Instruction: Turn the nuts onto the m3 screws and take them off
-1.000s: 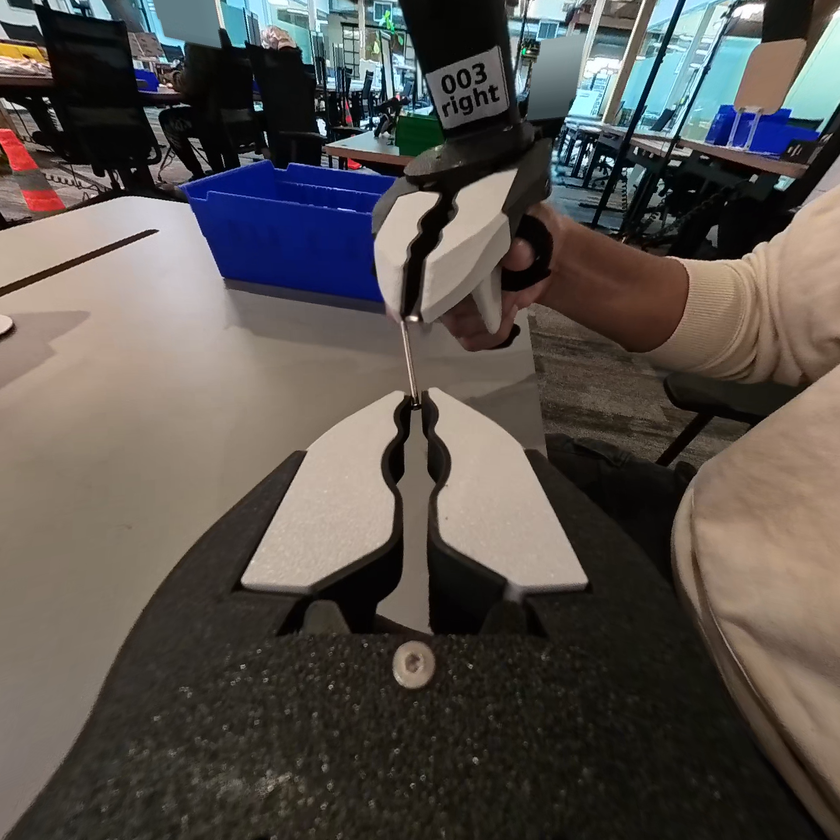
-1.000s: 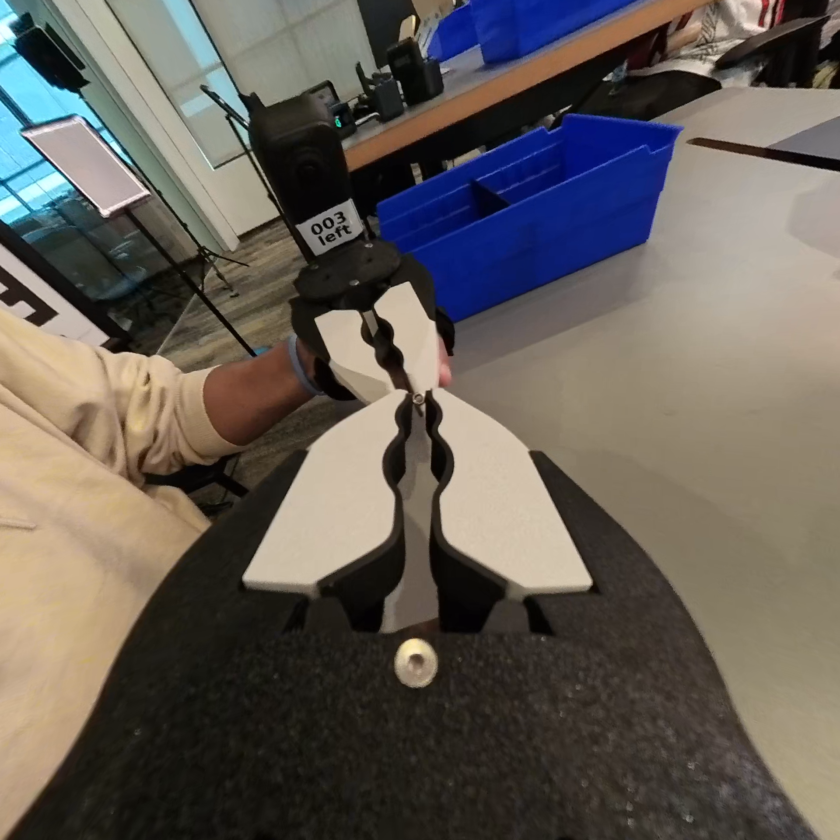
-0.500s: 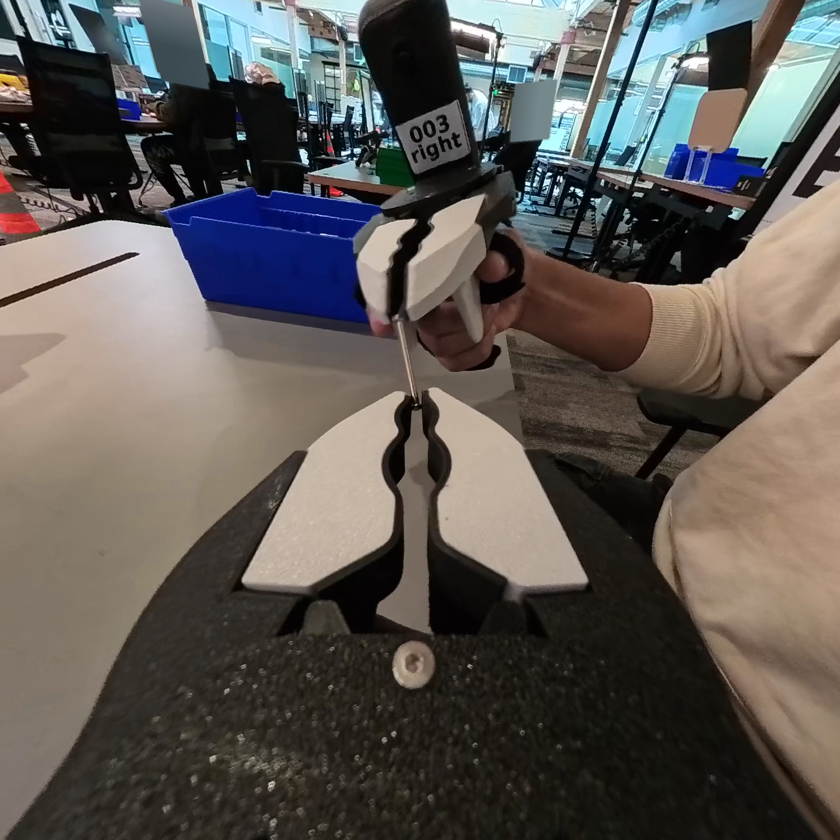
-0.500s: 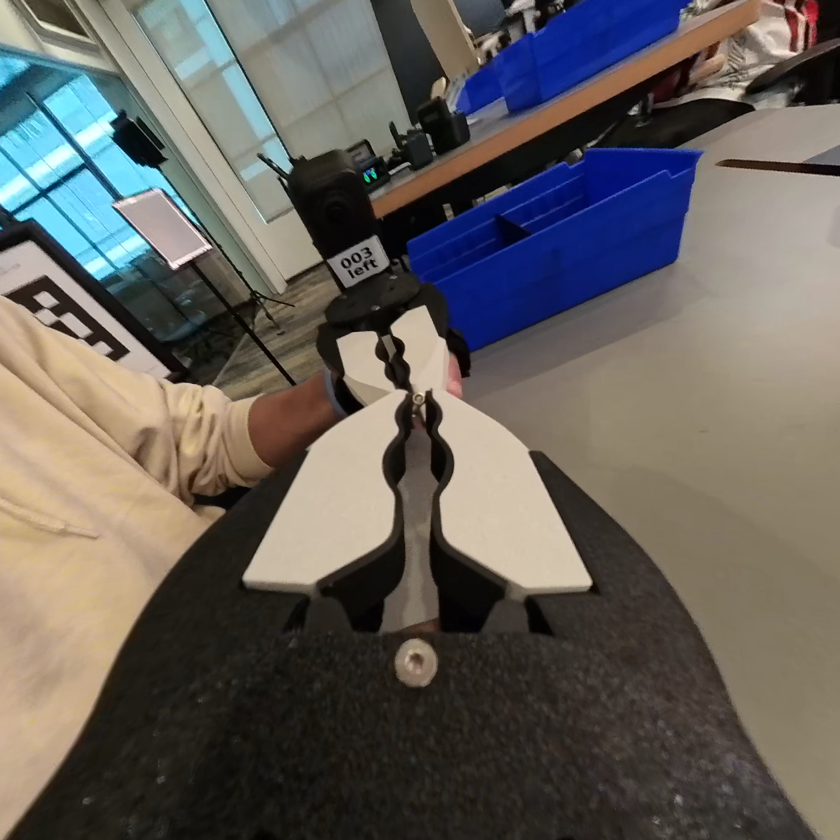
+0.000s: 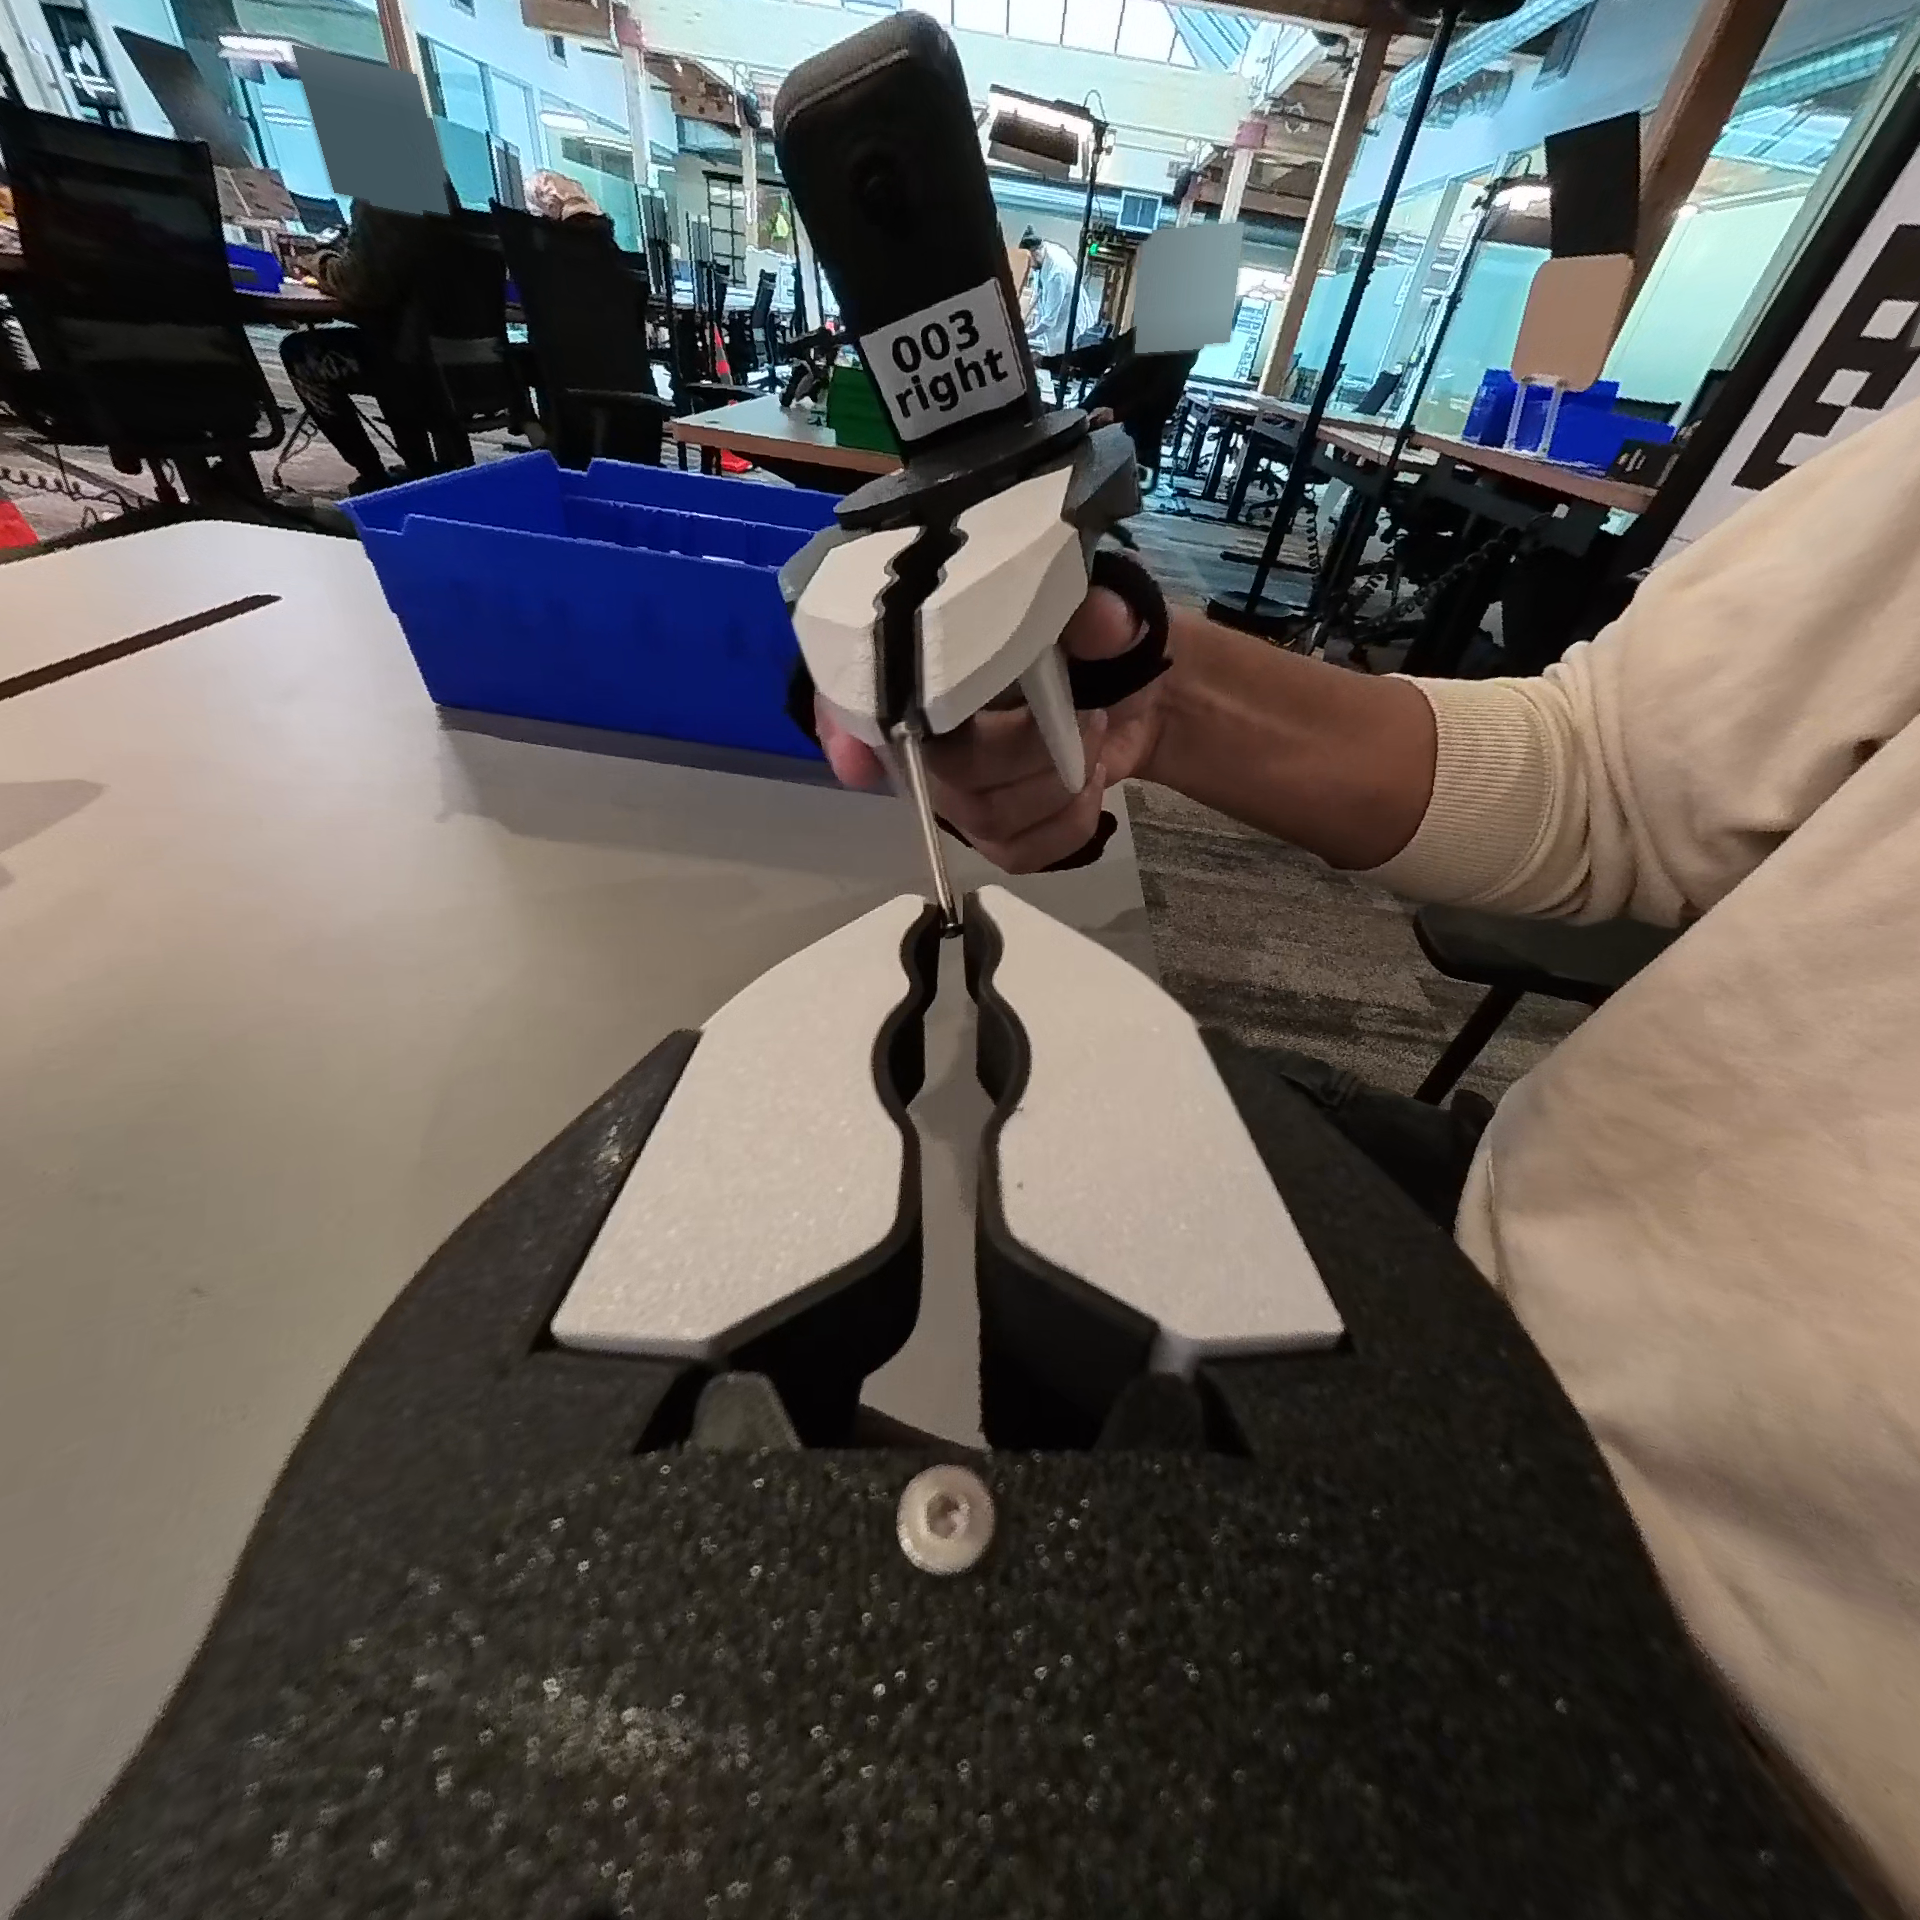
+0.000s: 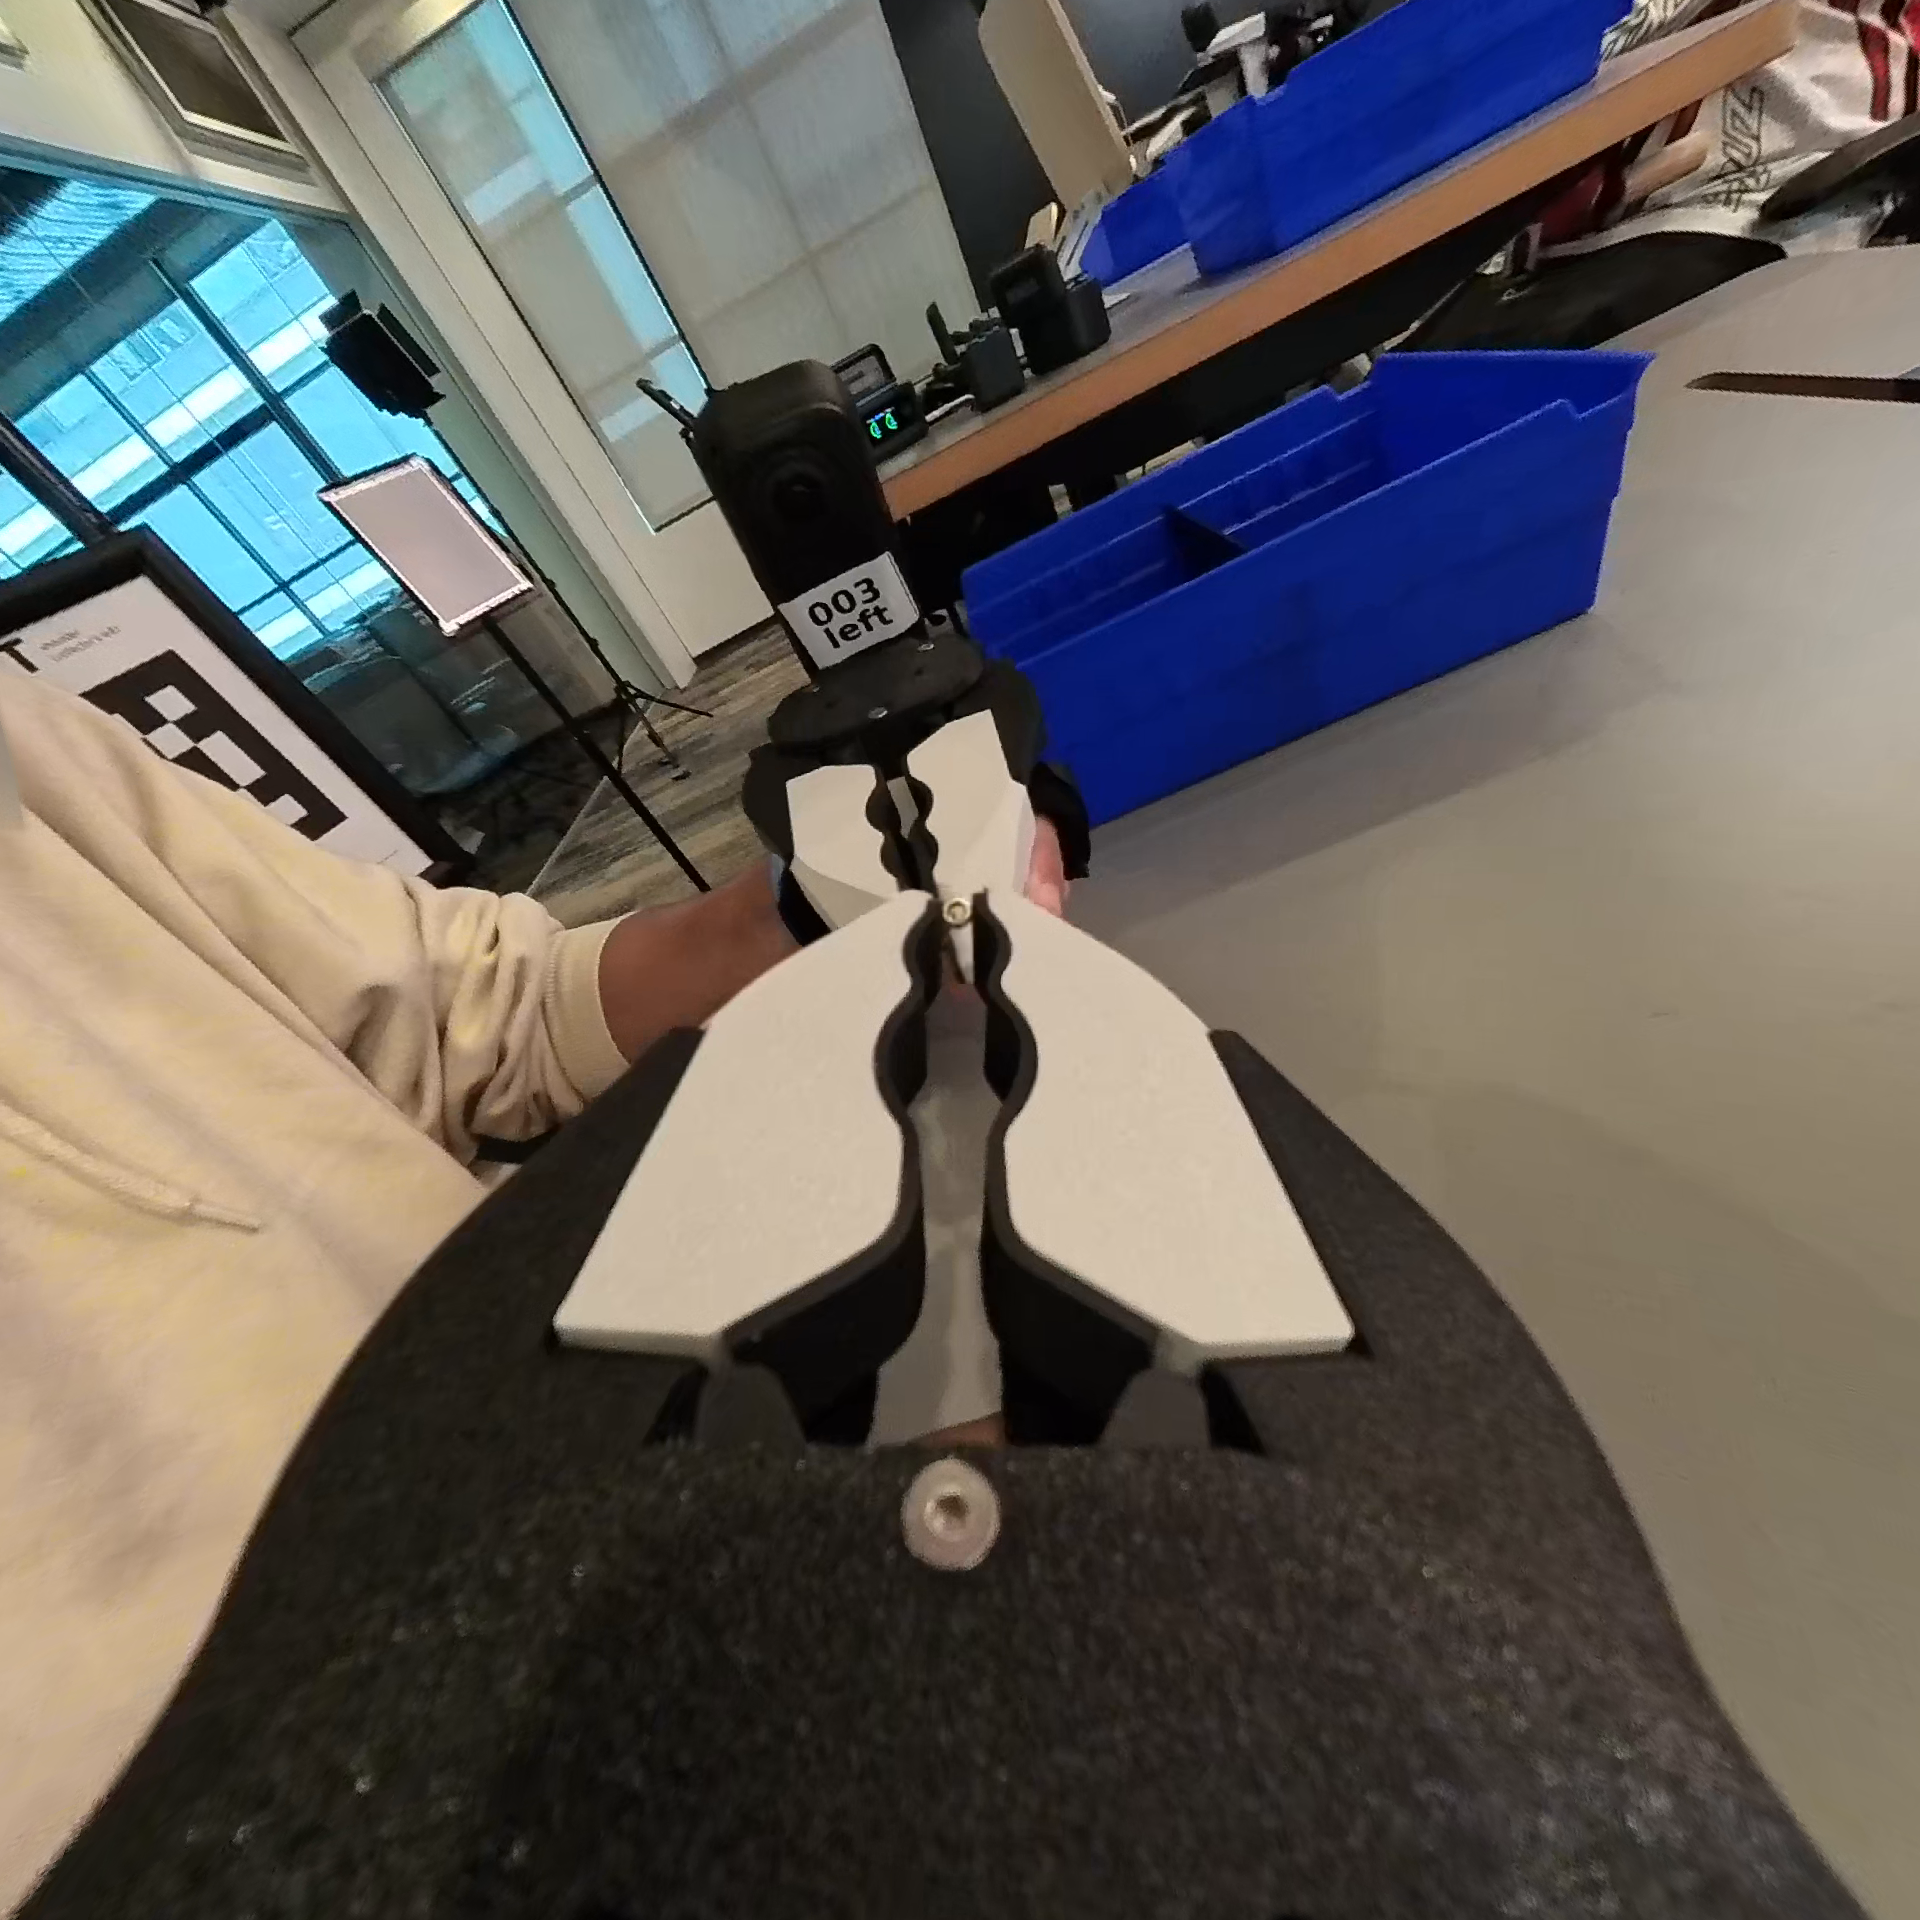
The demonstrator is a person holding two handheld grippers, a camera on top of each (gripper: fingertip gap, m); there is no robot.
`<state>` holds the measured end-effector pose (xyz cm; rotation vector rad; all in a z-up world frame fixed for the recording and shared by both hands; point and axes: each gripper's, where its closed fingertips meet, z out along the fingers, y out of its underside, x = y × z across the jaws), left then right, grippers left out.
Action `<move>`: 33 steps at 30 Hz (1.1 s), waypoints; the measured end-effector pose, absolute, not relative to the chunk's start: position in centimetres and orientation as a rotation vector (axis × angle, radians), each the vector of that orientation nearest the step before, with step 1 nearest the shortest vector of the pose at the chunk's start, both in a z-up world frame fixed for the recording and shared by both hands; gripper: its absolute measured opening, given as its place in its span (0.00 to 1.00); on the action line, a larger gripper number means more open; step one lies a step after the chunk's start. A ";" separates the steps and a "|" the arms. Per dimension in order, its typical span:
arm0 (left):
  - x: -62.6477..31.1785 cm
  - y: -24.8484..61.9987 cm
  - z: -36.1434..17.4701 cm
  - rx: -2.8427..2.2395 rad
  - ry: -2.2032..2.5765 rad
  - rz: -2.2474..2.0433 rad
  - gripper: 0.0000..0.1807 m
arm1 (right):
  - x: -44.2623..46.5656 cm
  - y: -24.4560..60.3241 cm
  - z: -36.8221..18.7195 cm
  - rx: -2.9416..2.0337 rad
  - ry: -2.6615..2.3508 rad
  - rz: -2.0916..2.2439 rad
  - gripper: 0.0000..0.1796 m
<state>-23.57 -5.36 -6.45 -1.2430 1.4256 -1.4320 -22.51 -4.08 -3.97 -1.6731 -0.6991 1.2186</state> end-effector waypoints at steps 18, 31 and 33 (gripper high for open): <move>-22.9 -4.6 -6.7 -1.231 1.429 -1.167 0.02 | -22.0 -3.9 -4.2 -1.682 -0.605 1.295 0.03; -21.6 -2.6 -7.7 -1.198 1.444 -0.613 0.02 | -21.5 -3.3 -4.5 -1.753 -0.510 1.214 0.03; -21.6 -2.2 -7.9 -1.215 1.433 -0.595 0.02 | -21.4 -3.2 -4.8 -1.776 -0.519 1.149 0.03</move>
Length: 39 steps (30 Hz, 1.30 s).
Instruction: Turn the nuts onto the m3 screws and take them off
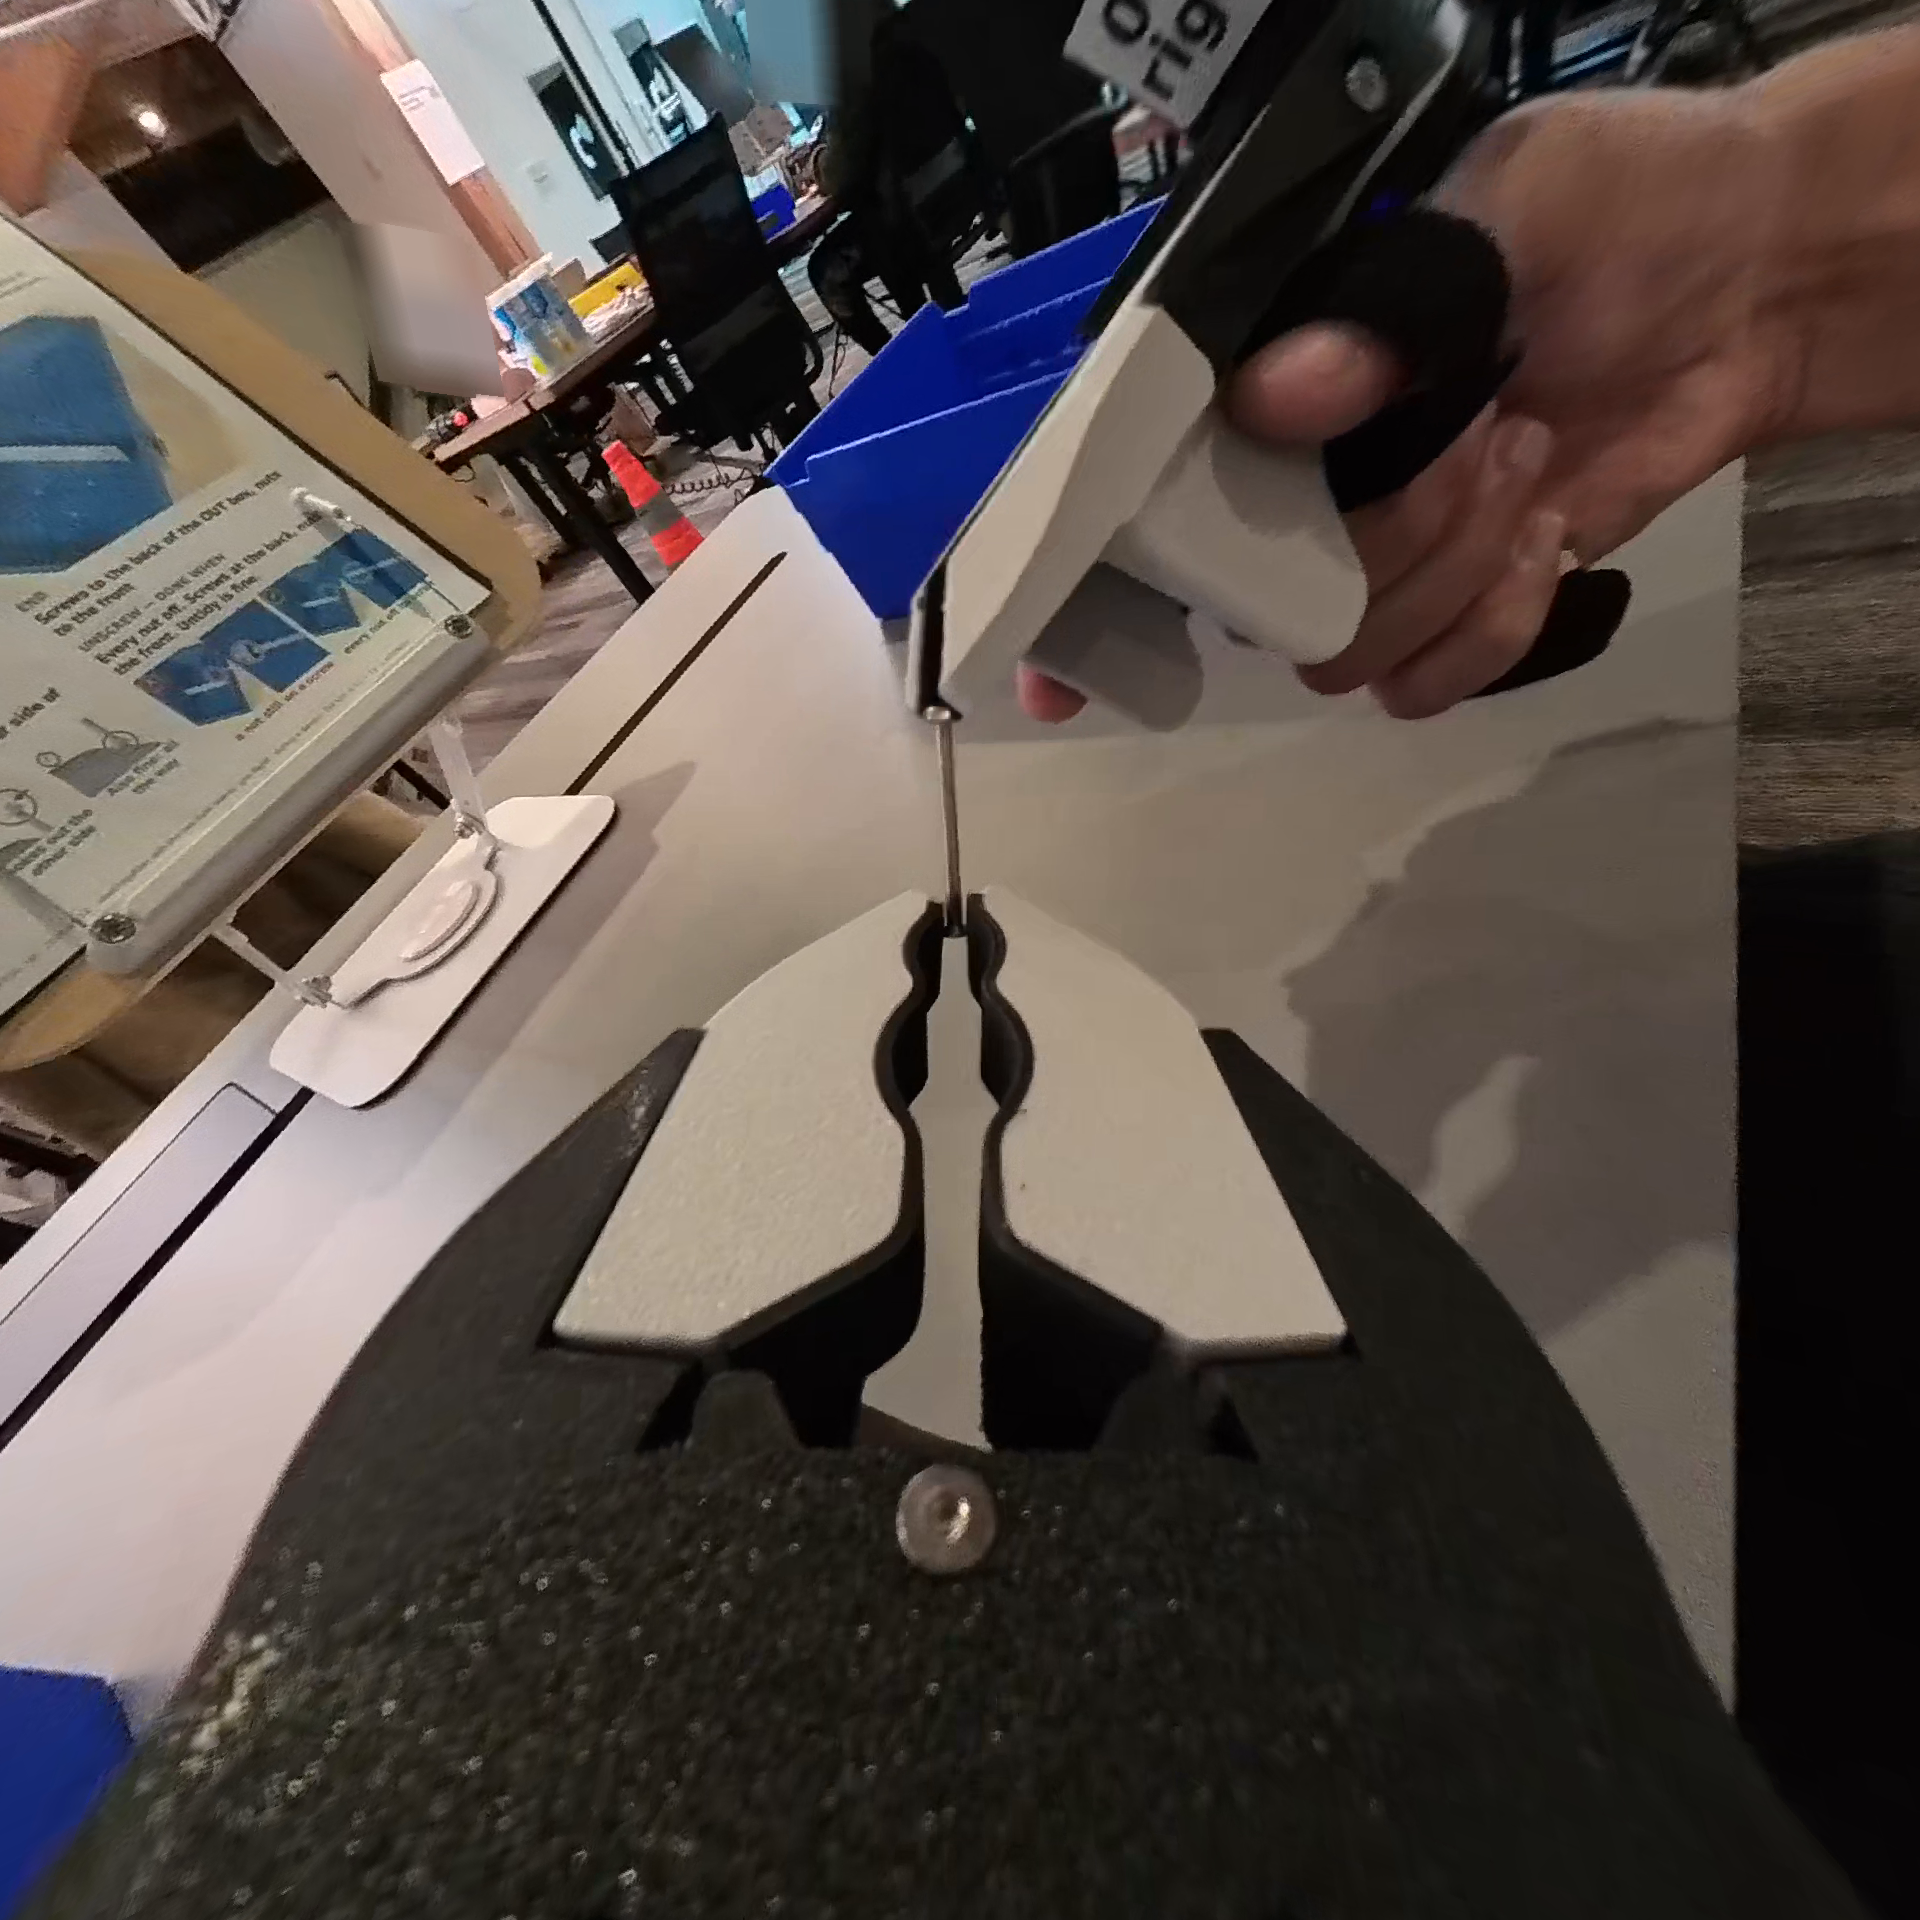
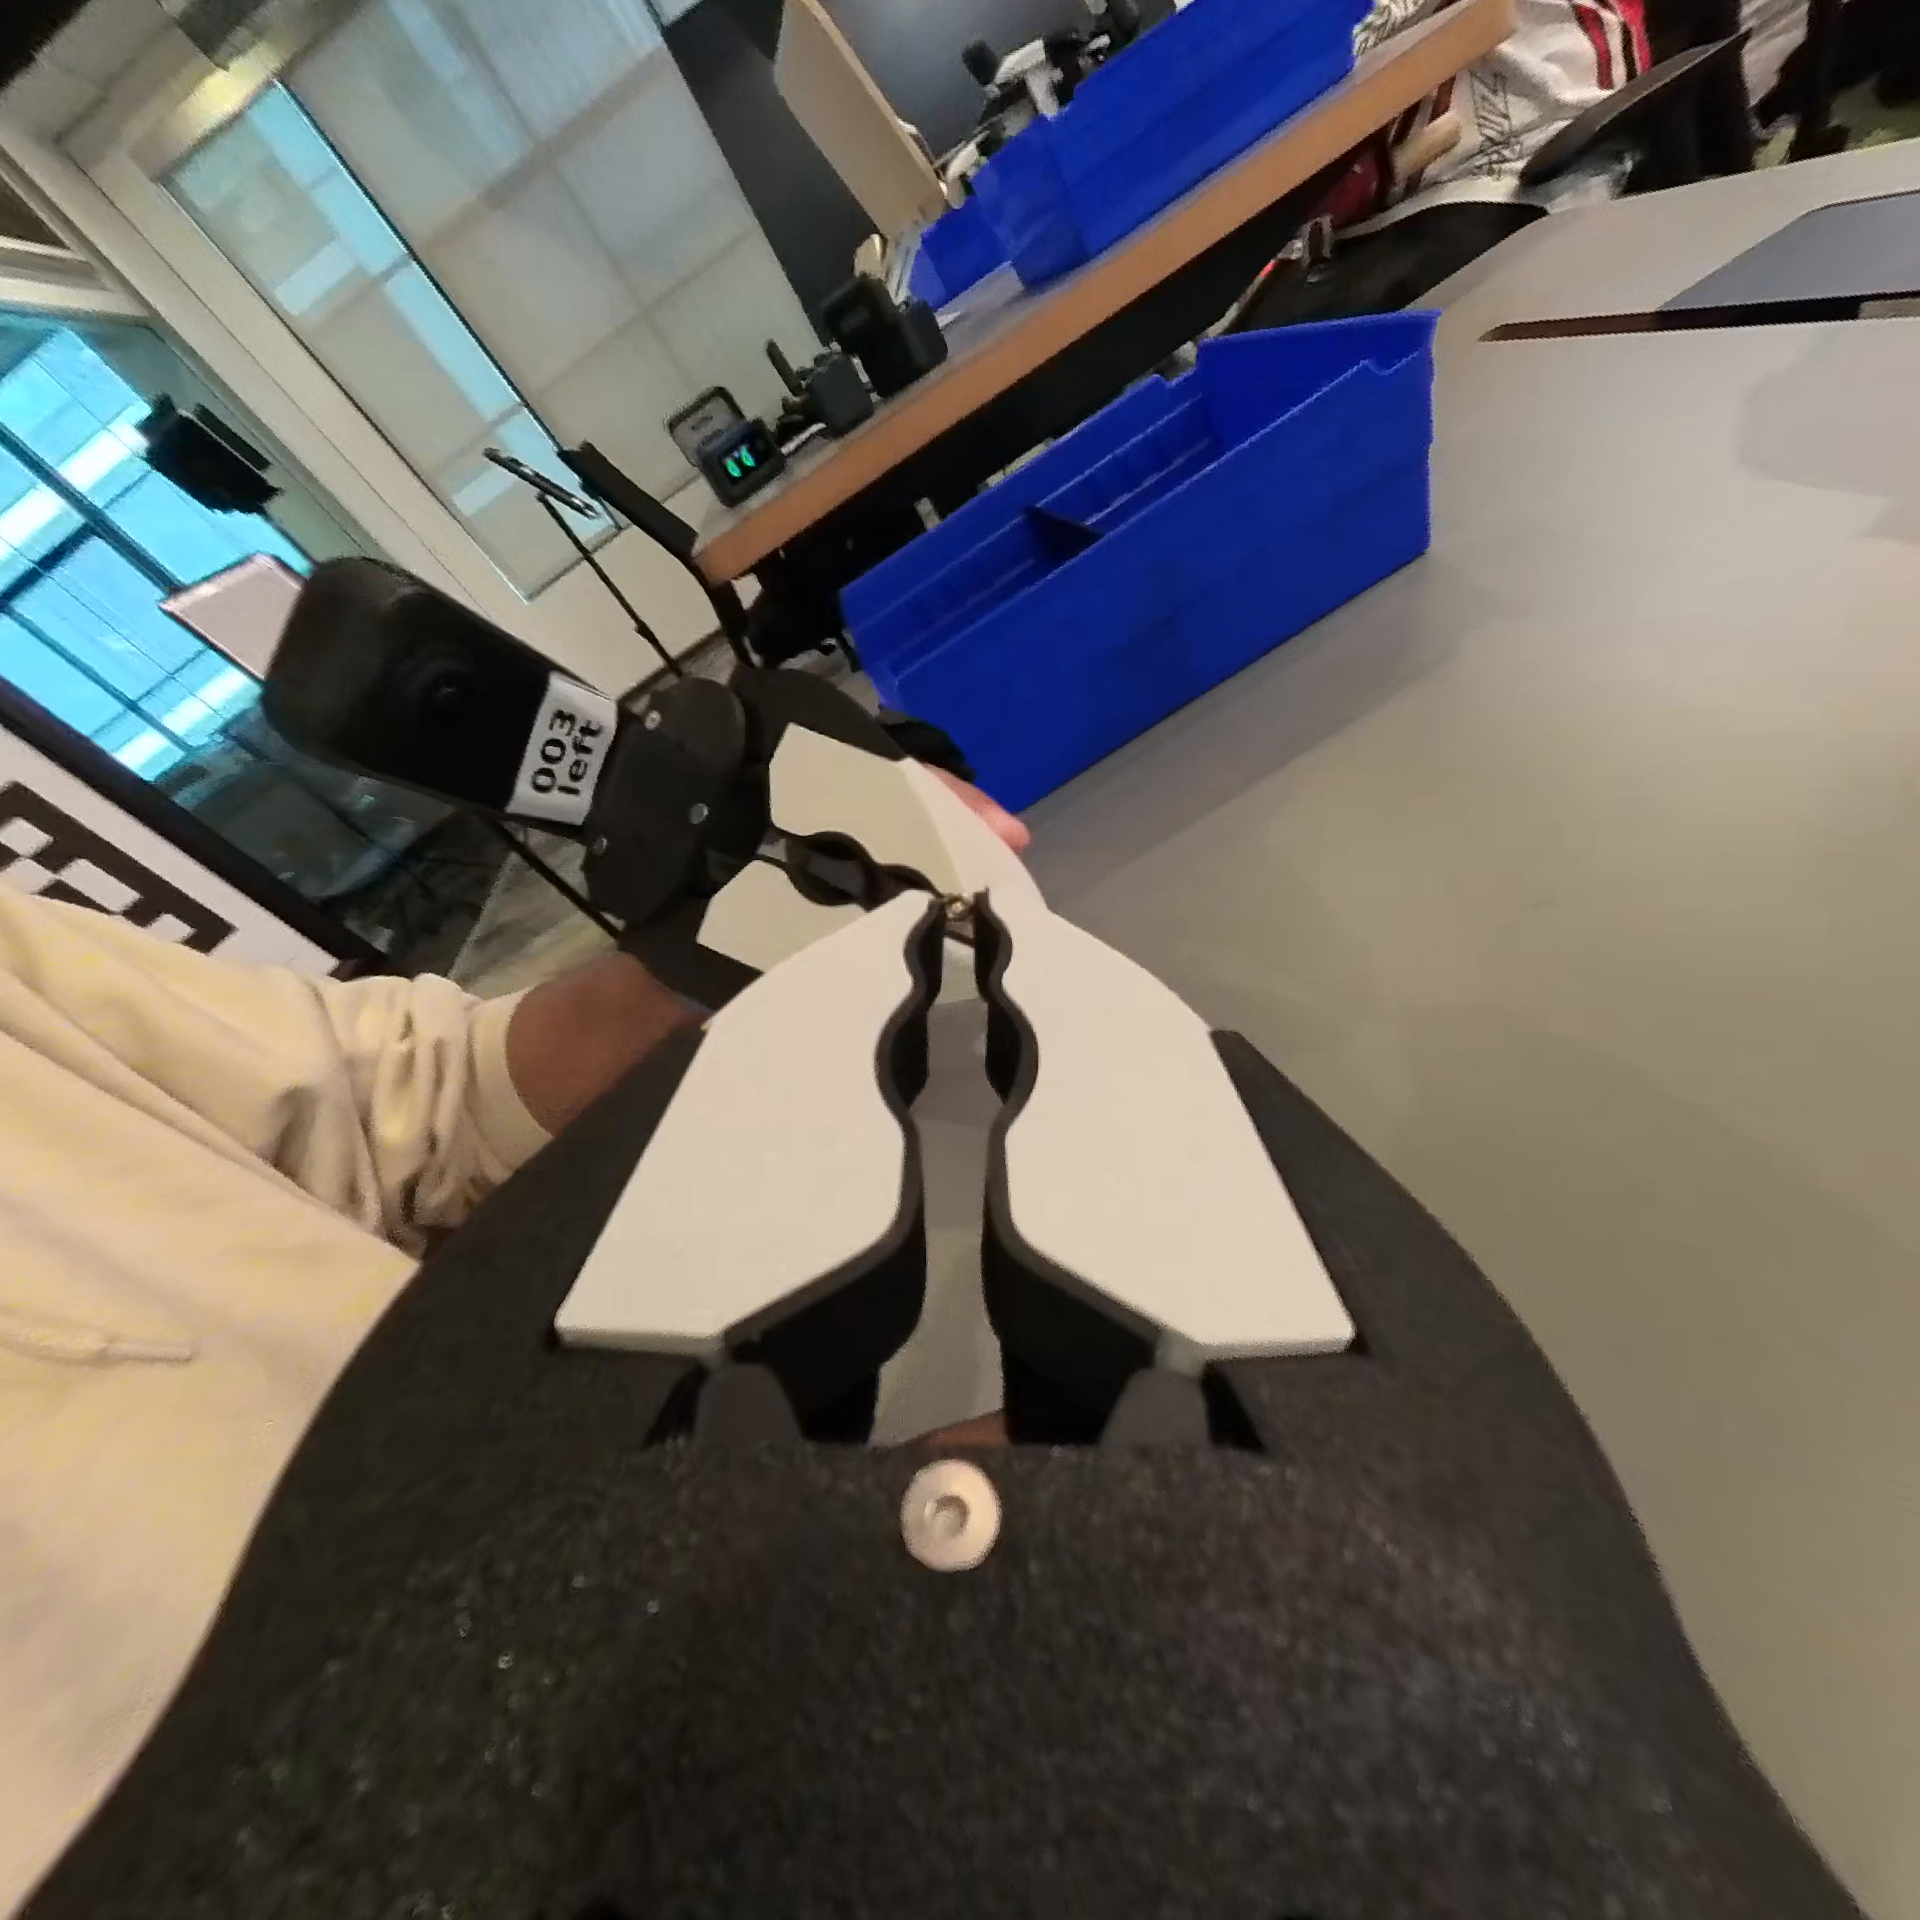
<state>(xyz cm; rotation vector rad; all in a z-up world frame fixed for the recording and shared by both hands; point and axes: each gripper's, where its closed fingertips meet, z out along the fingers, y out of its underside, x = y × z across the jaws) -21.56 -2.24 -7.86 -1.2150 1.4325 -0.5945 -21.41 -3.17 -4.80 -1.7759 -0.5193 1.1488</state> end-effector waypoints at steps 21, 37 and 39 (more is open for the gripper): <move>-21.4 -1.0 -8.4 -1.306 1.334 -0.734 0.02 | -22.2 -1.6 -4.9 -1.803 -0.574 0.871 0.06; -21.7 -1.9 -7.6 -1.285 1.300 -0.942 0.02 | -21.7 -1.8 -3.9 -1.712 -0.562 0.957 0.13; -21.7 -3.0 -6.8 -1.266 1.288 -1.103 0.02 | -22.1 -2.1 -3.4 -1.649 -0.588 0.998 0.13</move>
